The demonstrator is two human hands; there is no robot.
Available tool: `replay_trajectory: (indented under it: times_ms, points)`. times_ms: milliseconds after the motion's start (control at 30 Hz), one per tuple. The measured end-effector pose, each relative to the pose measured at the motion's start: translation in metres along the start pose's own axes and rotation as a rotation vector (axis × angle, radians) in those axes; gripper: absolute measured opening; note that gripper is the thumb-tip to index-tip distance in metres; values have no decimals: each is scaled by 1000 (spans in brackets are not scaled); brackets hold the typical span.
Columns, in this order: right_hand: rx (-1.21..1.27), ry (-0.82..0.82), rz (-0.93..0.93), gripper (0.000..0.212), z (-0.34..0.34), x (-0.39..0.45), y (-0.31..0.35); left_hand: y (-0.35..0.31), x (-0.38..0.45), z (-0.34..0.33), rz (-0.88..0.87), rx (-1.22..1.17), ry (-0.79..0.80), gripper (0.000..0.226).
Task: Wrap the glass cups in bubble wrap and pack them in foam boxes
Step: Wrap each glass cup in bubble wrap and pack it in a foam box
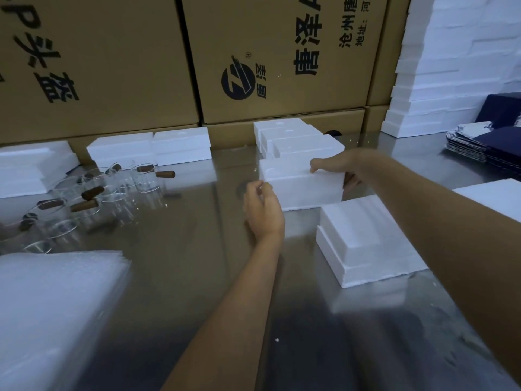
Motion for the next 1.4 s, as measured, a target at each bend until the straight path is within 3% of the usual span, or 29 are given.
replay_trajectory:
  times_ms: [167,367,500,633,800,933,1033,1133,1267,1400]
  points:
    - [-142,61,34,54,-32,-29,22,-1,-20,41,33,-25,-214,25]
    - [-188,142,111,58,-76,-68,46,-2,-41,89,75,-38,-294,35]
    - [-161,180,161,57,-102,-89,51,-2,-49,138,81,-7,-312,29]
    - [-92,189,198,76,-117,-109,44,-5,-45,182,86,127,-190,19]
    - [-122,252,250,65,-129,-140,32,-7,-57,224,70,256,-112,22]
    - [-251,270,259,73,-129,-161,24,-12,-69,241,60,339,-98,25]
    - [-280,207,306,77,-120,-173,31,-30,-66,247,-2,365,-132,27]
    - [-157,112,358,98,-106,-172,45,-51,-51,240,-53,330,-92,30]
    - [14,34,386,84,-105,-152,62,-61,-20,224,-30,362,3,33]
    - [212,48,314,71,-128,-118,51,-29,11,213,140,442,118,30]
Point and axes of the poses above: each hand's wrist, its own x-axis towards the middle knuckle, its own z-axis out of the back of the hand, y = z × x, the point moved 7 cm from there along x, towards the middle knuckle, and after that the axes turned 9 degrees about x, right-handed, at the moved point
